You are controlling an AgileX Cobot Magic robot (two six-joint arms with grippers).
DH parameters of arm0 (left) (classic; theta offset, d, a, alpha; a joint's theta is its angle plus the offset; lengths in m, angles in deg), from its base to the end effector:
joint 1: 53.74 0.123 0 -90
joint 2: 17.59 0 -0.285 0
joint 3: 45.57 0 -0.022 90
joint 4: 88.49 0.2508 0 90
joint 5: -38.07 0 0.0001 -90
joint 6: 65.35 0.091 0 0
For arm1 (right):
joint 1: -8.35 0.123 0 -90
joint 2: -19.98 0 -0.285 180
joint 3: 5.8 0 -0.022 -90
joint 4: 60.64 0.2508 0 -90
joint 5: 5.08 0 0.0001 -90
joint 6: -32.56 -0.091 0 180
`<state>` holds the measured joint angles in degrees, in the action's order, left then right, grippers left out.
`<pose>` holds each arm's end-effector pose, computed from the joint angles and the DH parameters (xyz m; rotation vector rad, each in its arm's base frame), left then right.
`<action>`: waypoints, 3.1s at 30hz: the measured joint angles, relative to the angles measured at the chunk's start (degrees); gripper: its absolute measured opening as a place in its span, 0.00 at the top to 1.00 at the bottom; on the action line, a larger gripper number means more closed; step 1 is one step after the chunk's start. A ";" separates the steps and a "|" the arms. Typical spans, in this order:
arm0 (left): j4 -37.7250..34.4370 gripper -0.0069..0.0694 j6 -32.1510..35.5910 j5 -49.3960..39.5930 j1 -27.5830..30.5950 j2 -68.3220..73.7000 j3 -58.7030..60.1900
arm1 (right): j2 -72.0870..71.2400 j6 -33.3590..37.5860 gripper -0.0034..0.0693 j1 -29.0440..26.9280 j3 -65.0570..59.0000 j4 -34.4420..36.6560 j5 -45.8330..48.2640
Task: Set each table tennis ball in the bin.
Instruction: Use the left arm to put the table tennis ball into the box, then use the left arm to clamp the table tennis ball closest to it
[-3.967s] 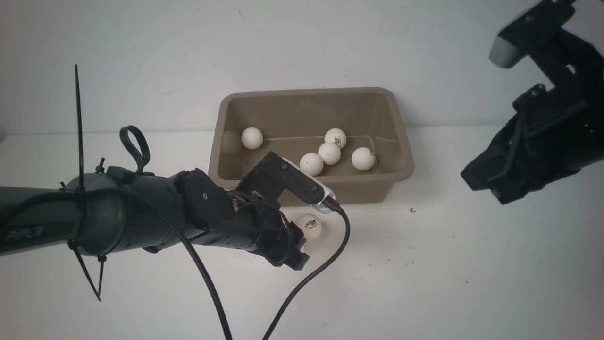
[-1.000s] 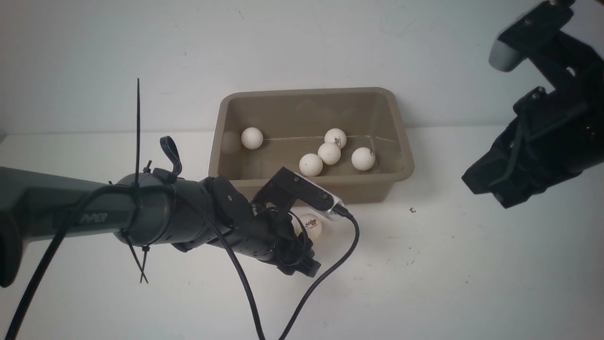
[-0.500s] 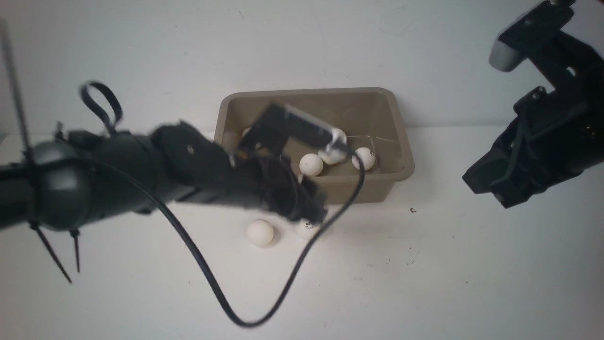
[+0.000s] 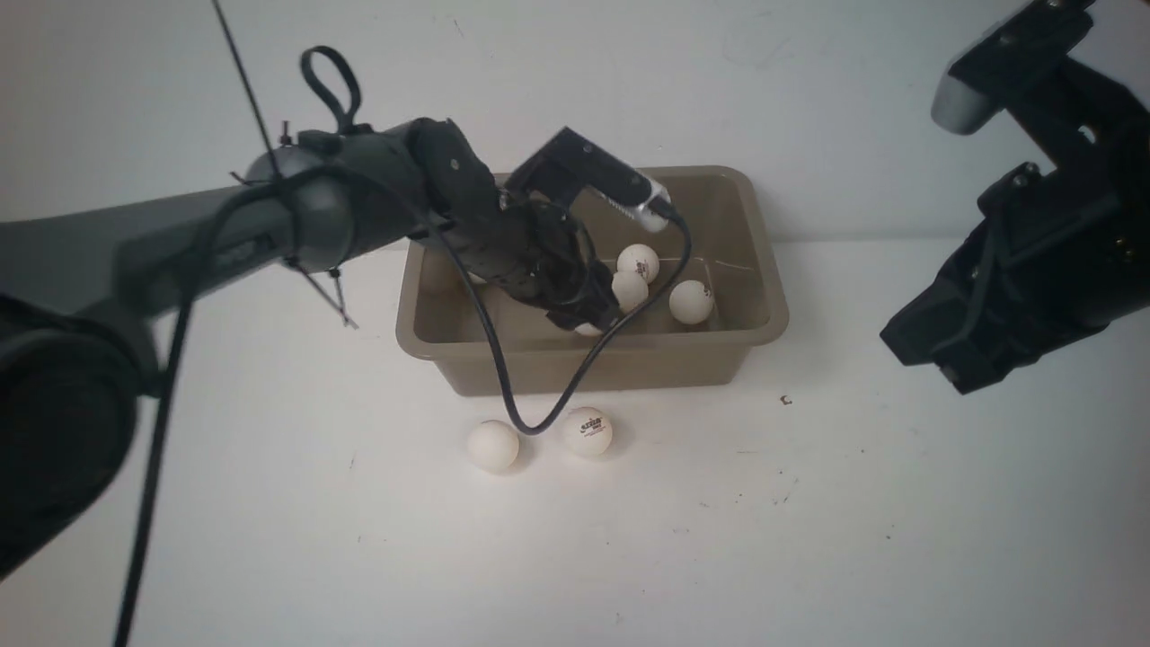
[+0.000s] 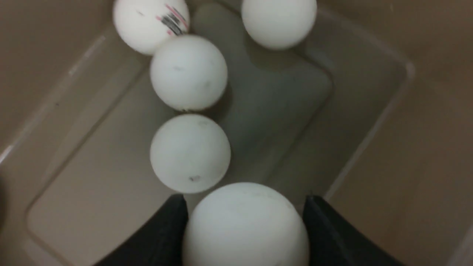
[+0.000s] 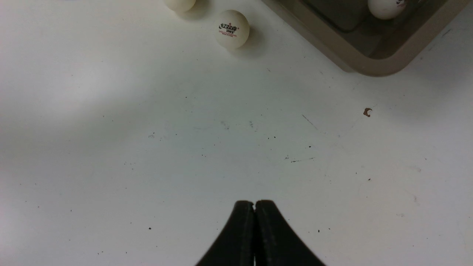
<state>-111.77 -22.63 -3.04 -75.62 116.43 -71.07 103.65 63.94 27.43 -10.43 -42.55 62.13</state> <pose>0.4462 -0.2047 0.1952 1.0990 2.2996 -0.3178 0.2335 0.1084 0.3570 -1.0631 2.4423 0.3620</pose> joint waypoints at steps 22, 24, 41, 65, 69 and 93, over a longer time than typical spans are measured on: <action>8.92 0.23 -5.07 -28.53 4.61 -11.71 -10.03 | 0.00 0.00 0.97 0.00 0.00 0.07 0.18; 7.64 0.24 -6.60 -29.02 6.32 -13.71 -9.12 | 0.00 0.00 0.97 0.00 0.00 0.12 0.18; -6.21 0.29 -4.90 -9.71 10.33 -27.52 32.98 | 0.00 0.00 0.97 0.00 0.00 0.08 0.01; -7.46 0.26 -2.30 4.34 5.23 -19.26 34.63 | 0.00 0.00 0.97 0.00 0.00 0.18 0.01; -7.46 0.24 -2.30 5.81 5.23 -19.26 34.63 | 0.00 0.00 0.97 0.00 0.00 0.18 0.01; -7.97 0.24 -2.30 9.78 5.23 -17.05 34.53 | 0.00 0.00 0.97 0.00 0.00 0.18 0.01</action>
<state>-119.74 -24.93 6.74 -70.39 99.39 -36.54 103.65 63.94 27.43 -10.43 -42.36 62.15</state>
